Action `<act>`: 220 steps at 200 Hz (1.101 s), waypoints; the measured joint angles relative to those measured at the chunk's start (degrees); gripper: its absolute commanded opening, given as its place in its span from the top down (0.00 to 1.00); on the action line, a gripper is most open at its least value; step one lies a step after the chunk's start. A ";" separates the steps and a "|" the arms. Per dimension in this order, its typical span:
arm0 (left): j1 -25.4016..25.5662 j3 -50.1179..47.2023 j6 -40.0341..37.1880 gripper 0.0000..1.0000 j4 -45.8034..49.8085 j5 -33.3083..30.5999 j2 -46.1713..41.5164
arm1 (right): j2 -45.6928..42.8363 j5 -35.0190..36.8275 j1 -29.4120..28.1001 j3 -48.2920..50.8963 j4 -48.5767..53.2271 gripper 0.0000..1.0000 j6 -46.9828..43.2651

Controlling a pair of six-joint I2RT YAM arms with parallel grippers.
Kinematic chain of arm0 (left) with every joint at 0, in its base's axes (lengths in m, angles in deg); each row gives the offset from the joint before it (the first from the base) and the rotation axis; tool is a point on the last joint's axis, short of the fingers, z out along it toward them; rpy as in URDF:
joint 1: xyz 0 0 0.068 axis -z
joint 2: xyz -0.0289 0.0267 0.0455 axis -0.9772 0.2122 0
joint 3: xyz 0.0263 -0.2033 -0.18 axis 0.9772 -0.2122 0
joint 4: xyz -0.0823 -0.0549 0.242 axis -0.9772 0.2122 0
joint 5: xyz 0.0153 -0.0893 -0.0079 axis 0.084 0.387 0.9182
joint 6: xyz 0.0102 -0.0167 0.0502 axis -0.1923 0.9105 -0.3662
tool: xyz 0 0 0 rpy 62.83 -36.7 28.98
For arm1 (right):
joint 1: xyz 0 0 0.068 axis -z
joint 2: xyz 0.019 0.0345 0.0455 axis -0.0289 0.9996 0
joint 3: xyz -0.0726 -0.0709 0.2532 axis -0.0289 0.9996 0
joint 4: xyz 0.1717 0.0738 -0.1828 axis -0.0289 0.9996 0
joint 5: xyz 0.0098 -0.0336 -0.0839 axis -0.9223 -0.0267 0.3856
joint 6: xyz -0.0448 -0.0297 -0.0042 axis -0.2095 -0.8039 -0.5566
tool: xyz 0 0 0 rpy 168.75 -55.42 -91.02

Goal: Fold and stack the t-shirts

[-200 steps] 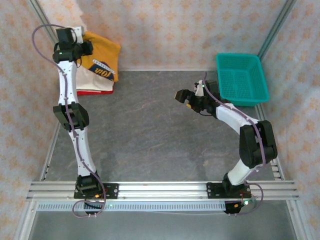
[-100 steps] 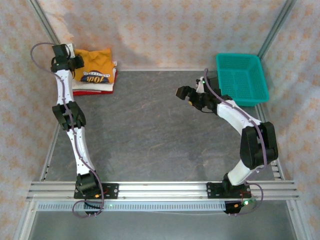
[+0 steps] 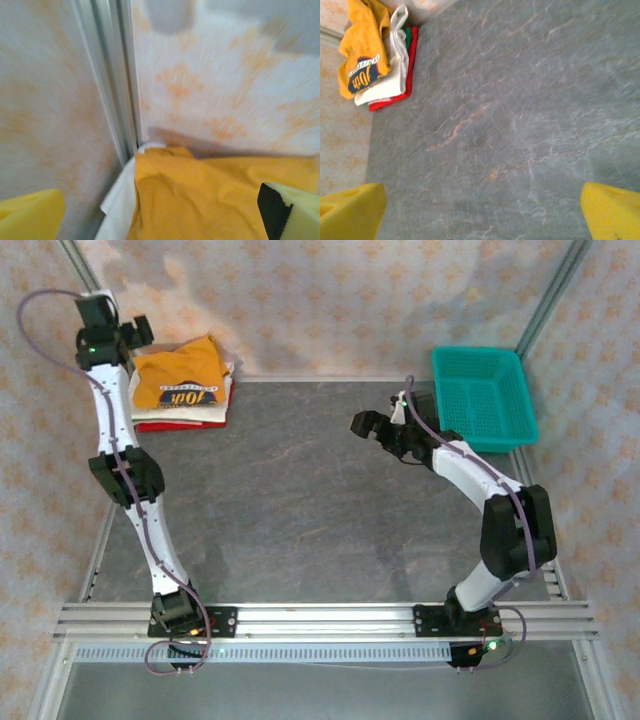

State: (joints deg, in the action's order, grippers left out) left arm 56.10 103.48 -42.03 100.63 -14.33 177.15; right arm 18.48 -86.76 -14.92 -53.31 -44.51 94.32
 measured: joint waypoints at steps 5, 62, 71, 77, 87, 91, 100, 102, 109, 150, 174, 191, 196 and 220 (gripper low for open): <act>0.33 -1.77 0.00 0.00 -0.11 -0.04 -3.17 | -0.52 0.87 0.00 0.11 -0.11 0.01 -0.28; 10.82 -47.43 3.82 0.00 -15.89 0.17 -44.81 | -12.92 23.06 0.00 5.92 -3.34 0.01 -8.00; 12.20 -57.48 5.14 0.00 -19.61 0.00 -50.82 | -15.34 27.65 0.00 7.74 -4.33 0.01 -9.46; 13.11 -64.52 6.16 0.00 -22.73 -0.59 -54.58 | -16.96 30.60 0.00 9.16 -5.18 0.01 -10.51; 14.38 -75.30 8.00 0.00 -27.54 -1.88 -59.93 | -19.78 35.52 0.02 11.98 -6.84 0.01 -12.22; 14.93 -79.78 8.92 0.00 -29.31 -2.86 -61.81 | -20.96 37.44 0.02 13.33 -7.72 0.01 -12.83; 16.22 -88.63 10.69 0.00 -33.35 -5.09 -65.44 | -23.45 40.94 0.04 16.26 -9.18 0.01 -14.10; 16.55 -90.84 11.06 0.00 -34.36 -5.73 -66.16 | -24.04 41.77 0.07 17.09 -9.88 0.01 -14.47; 17.62 -96.54 12.02 0.00 -36.57 -7.65 -68.28 | -26.18 44.00 0.11 20.04 -11.80 0.01 -15.69; 23.56 -116.76 11.74 0.00 -42.42 -19.15 -77.33 | -35.80 54.45 0.28 33.64 -16.63 0.01 -21.55; 23.54 -122.25 10.38 0.00 -46.16 -22.88 -79.73 | -38.86 57.57 0.96 37.13 -16.59 0.01 -22.86; 23.67 -125.15 10.32 0.00 -49.07 -24.74 -78.42 | -39.47 58.12 1.57 39.52 -18.99 0.01 -23.08; 23.82 -126.18 10.32 0.00 -49.83 -25.20 -77.48 | -39.54 58.07 1.64 40.70 -19.76 0.01 -23.12; 23.91 -129.41 10.27 0.00 -52.78 -25.92 -70.97 | -37.20 57.59 2.08 45.70 -21.99 0.01 -23.58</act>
State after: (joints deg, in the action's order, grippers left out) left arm 80.01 -25.94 -31.76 47.84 -40.25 106.18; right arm -18.72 -29.17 -12.85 -7.61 -66.50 70.74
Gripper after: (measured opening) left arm 0.999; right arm 0.993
